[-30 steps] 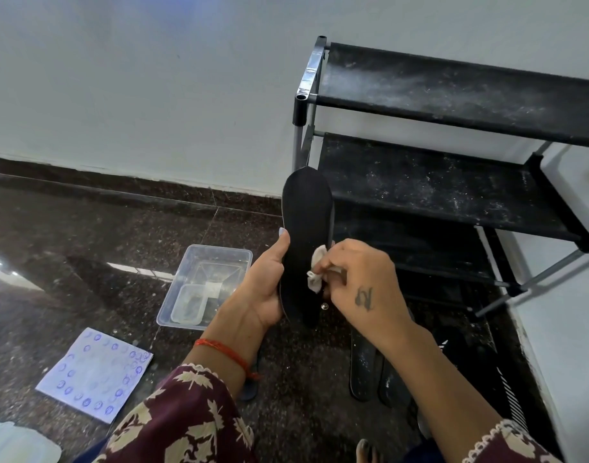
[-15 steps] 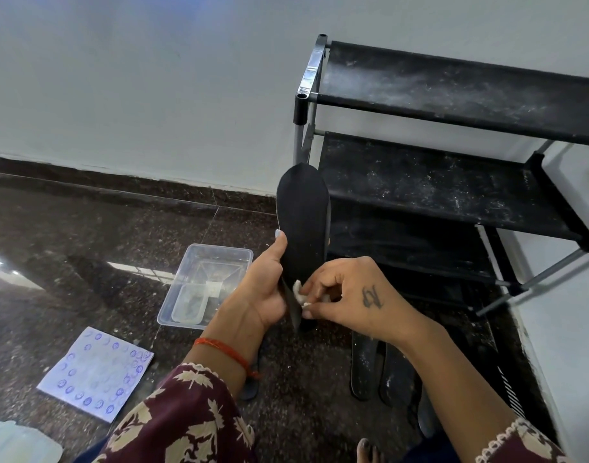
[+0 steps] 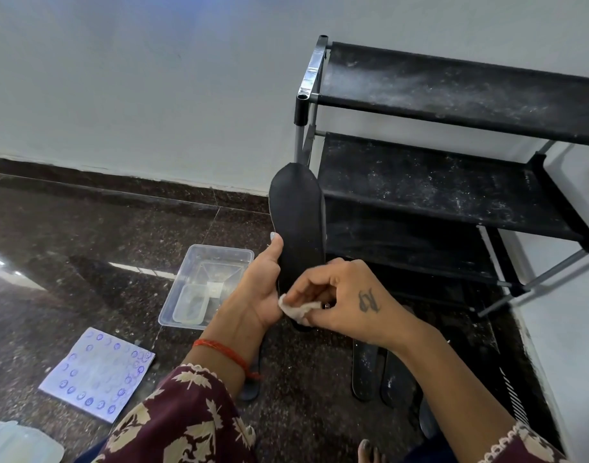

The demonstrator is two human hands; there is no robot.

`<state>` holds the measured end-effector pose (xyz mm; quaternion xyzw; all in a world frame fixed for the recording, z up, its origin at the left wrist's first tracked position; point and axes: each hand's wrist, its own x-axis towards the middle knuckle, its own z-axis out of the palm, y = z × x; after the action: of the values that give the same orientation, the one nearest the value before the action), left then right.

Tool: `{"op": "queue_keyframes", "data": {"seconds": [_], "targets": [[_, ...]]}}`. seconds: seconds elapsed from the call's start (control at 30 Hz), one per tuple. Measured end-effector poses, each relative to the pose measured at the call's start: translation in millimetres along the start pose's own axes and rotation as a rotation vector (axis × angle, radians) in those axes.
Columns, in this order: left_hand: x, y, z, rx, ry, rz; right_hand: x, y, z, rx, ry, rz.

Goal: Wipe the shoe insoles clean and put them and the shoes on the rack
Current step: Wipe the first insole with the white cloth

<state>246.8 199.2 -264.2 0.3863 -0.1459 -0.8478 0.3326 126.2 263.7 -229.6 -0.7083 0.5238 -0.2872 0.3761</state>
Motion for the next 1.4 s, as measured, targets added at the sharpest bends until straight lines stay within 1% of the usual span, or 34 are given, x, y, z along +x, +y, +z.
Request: {"op": "queue_keyframes", "data": {"seconds": [0.13,0.2,0.23,0.3,0.33,0.37,0.4,0.43,0.5,0.57,0.63,0.77,0.87,0.93,0.97,1.03,1.07,1.1,1.13,1.17,1.2,1.27,1.33,1.4], "targets": [[0,-2,0,0.027,-0.044,-0.016,-1,7,-6,-0.219,-0.05,-0.05],[-1,-2,2,0.015,-0.059,-0.021,-2,13,-8,-0.369,-0.029,-0.07],[-1,-2,1,-0.004,-0.066,-0.023,-2,16,-8,-0.446,0.025,-0.082],[0,-1,1,-0.032,-0.092,-0.021,-1,20,-9,-0.523,0.232,-0.129],[0,0,1,-0.043,-0.104,-0.023,-1,19,-8,-0.485,0.339,-0.147],[0,0,1,-0.056,-0.118,-0.03,0,18,-6,-0.405,0.41,-0.149],[0,-1,2,-0.065,-0.126,-0.037,1,16,-3,-0.312,0.426,-0.135],[0,-2,4,-0.069,-0.133,-0.041,2,13,-1,-0.22,0.386,-0.112],[1,-3,5,-0.064,-0.122,-0.031,3,6,4,-0.084,0.231,-0.047],[1,-3,4,-0.068,-0.092,-0.028,2,3,4,-0.001,0.109,-0.006],[1,-1,1,-0.087,-0.084,-0.044,1,0,2,0.05,0.024,-0.012],[1,0,-1,-0.07,-0.064,-0.043,-2,2,0,-0.087,-0.103,-0.105],[1,-1,2,-0.041,-0.05,-0.012,-1,12,-4,-0.262,-0.145,-0.078],[2,-1,1,-0.052,-0.054,-0.003,-2,19,-9,-0.408,-0.141,-0.031],[2,0,0,-0.057,-0.061,0.002,-2,22,-11,-0.47,-0.086,-0.024],[2,1,-2,-0.046,-0.099,0.012,-2,26,-15,-0.503,0.181,-0.084],[2,0,-2,-0.032,-0.129,0.016,-2,27,-15,-0.465,0.327,-0.104],[1,0,-2,-0.026,-0.153,0.021,-1,25,-13,-0.394,0.439,-0.107],[0,-1,0,-0.033,-0.166,0.028,1,23,-9,-0.306,0.498,-0.099],[0,-2,1,-0.051,-0.175,0.042,3,20,-5,-0.217,0.5,-0.084],[0,-2,2,-0.068,-0.185,0.054,4,17,-1,-0.142,0.456,-0.067],[0,-2,2,-0.072,-0.194,0.053,5,11,7,-0.061,0.303,-0.06],[1,-1,1,-0.067,-0.183,0.036,5,10,8,-0.052,0.17,-0.066],[3,0,-1,-0.048,-0.184,0.017,4,15,6,-0.096,0.085,-0.061]]}}
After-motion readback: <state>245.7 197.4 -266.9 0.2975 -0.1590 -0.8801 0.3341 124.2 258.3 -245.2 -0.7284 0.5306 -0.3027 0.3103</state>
